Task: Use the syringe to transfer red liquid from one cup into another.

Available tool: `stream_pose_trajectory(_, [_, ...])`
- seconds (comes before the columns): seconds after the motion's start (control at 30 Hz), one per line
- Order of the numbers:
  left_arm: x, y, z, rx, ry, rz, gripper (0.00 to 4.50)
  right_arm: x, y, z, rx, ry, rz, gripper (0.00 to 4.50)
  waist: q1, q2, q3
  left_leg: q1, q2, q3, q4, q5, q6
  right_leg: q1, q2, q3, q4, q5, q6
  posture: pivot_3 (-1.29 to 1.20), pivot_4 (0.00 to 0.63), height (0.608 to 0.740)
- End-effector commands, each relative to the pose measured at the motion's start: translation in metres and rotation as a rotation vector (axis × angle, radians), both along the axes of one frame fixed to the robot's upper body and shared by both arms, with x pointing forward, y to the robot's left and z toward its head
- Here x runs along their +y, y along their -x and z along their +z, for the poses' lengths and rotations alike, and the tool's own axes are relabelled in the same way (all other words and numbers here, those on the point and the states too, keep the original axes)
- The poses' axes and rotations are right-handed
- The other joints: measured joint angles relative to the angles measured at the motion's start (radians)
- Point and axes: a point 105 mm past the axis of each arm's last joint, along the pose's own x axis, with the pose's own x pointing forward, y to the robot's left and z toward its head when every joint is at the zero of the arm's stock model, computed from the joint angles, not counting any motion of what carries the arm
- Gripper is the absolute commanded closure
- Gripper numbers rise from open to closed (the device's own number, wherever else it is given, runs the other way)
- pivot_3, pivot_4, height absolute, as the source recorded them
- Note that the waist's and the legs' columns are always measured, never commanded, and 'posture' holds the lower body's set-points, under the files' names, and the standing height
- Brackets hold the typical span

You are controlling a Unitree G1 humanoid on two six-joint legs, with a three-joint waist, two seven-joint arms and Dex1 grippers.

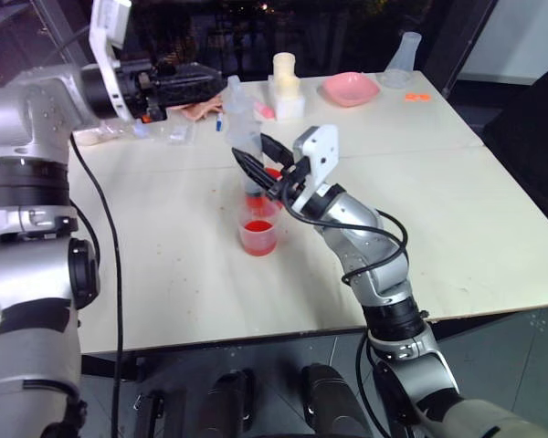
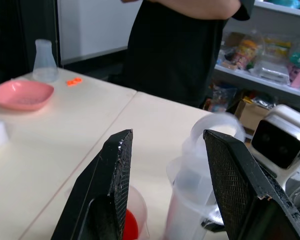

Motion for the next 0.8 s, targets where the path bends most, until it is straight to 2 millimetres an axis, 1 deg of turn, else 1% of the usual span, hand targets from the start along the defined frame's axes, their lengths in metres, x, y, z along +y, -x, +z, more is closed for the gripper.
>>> stream_pose_trajectory(0.03, [0.004,0.009,0.013,-0.052,0.006,-0.009,2.14,-0.001,0.006,0.013,-0.047,-0.025,0.008,3.12,0.000,0.000,0.000,0.000,0.000,0.000,0.000,0.000,0.000,0.000,0.000,0.000,0.000,0.000,0.000,0.00,0.150,0.740])
stream_pose_trajectory(0.1, [0.004,0.009,0.012,-0.050,0.003,-0.008,2.14,0.000,0.007,0.013,-0.050,-0.022,0.012,3.12,0.001,0.000,0.000,0.000,0.000,0.000,0.000,0.000,0.000,0.000,0.000,0.000,0.000,0.000,0.000,0.00,0.150,0.740])
stream_pose_trajectory(0.23, [-0.005,0.012,0.011,-0.040,0.007,-0.031,2.14,0.001,0.006,0.012,-0.047,-0.015,0.012,3.12,0.002,0.000,0.000,0.000,0.000,0.000,0.000,0.000,0.000,0.000,0.000,0.000,0.000,0.000,0.000,0.00,0.150,0.740])
stream_pose_trajectory(0.53, [-0.015,0.015,0.005,-0.012,0.004,-0.060,2.14,0.001,0.006,0.009,-0.043,-0.007,0.008,3.12,0.001,0.000,0.000,0.000,0.000,0.000,0.000,0.000,0.000,0.000,0.000,0.000,0.000,0.000,0.000,0.00,0.150,0.740])
stream_pose_trajectory(0.67, [-0.024,0.009,-0.001,-0.037,-0.025,-0.054,2.14,0.002,0.006,0.009,-0.042,-0.006,0.006,3.12,0.003,0.000,0.000,0.000,0.000,0.000,0.000,0.000,0.000,0.000,0.000,0.000,0.000,0.000,0.000,0.00,0.150,0.740])
stream_pose_trajectory(0.77, [-0.027,0.006,-0.006,-0.033,-0.026,-0.057,2.14,0.002,0.006,0.009,-0.041,-0.004,0.001,3.12,0.004,0.000,0.000,0.000,0.000,0.000,0.000,0.000,0.000,0.000,0.000,0.000,0.000,0.000,0.000,0.00,0.150,0.740])
stream_pose_trajectory(0.8, [-0.028,0.004,-0.008,-0.033,-0.026,-0.055,2.40,0.002,0.006,0.009,-0.041,-0.004,-0.001,3.12,0.004,0.000,0.000,0.000,0.000,0.000,0.000,0.000,0.000,0.000,0.000,0.000,0.000,0.000,0.000,0.00,0.150,0.740])
